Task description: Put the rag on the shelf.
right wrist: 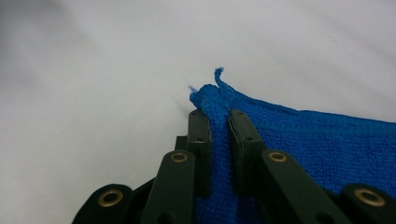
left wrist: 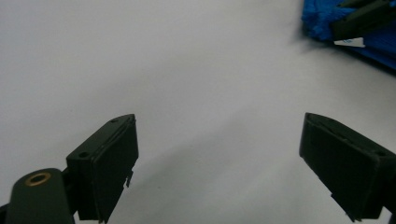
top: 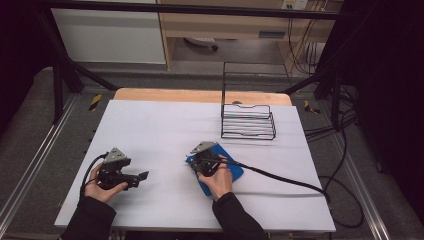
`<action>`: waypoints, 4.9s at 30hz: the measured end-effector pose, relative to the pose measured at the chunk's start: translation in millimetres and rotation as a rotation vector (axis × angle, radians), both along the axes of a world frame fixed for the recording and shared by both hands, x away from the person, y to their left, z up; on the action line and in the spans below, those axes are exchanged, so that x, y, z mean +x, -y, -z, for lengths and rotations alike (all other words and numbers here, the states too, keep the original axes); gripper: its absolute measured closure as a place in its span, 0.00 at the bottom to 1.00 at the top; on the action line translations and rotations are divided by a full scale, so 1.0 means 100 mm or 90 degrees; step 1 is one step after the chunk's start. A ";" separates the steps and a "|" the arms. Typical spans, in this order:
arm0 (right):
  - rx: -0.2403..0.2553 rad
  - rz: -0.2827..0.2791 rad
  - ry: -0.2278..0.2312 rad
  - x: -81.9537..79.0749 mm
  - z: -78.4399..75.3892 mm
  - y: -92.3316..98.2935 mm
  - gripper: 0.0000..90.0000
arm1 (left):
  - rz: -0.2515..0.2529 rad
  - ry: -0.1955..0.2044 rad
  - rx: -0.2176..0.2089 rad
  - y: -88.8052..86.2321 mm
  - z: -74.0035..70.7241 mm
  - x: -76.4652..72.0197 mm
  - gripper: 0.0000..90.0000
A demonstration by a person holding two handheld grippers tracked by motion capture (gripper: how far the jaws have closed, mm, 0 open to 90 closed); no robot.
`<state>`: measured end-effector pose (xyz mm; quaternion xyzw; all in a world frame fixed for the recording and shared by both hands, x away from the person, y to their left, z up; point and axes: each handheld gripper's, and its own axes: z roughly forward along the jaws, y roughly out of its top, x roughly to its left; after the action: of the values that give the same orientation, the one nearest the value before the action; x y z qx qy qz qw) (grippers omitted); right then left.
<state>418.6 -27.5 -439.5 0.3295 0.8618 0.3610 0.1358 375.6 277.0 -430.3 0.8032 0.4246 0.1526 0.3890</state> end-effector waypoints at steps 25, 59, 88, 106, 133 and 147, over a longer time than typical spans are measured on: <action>0.089 -0.115 -0.020 -0.55 -0.29 0.26 0.35 | 0.007 -0.004 -0.002 0.02 0.00 -0.01 0.13; 0.093 0.080 -0.055 -0.11 0.01 1.05 0.82 | 0.054 -0.022 -0.052 0.75 -0.10 0.12 0.22; 0.115 0.073 -0.117 -0.03 0.13 1.08 0.77 | 0.077 -0.097 -0.005 1.27 0.16 0.31 0.80; 0.147 0.059 -0.111 -0.12 0.00 1.13 0.95 | 0.089 -0.056 -0.041 1.25 0.03 0.21 0.94; 0.231 0.042 0.037 -0.34 -0.44 1.27 0.96 | 0.083 0.100 -0.111 1.20 -0.46 -0.09 0.94; 0.251 0.039 0.096 -0.46 -0.66 1.33 0.96 | 0.084 0.139 -0.140 1.23 -0.62 -0.18 0.94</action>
<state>372.3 -160.1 -373.8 0.3478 0.7514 0.5420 0.1439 358.0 154.0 -368.2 0.7606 0.3400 0.1660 0.5276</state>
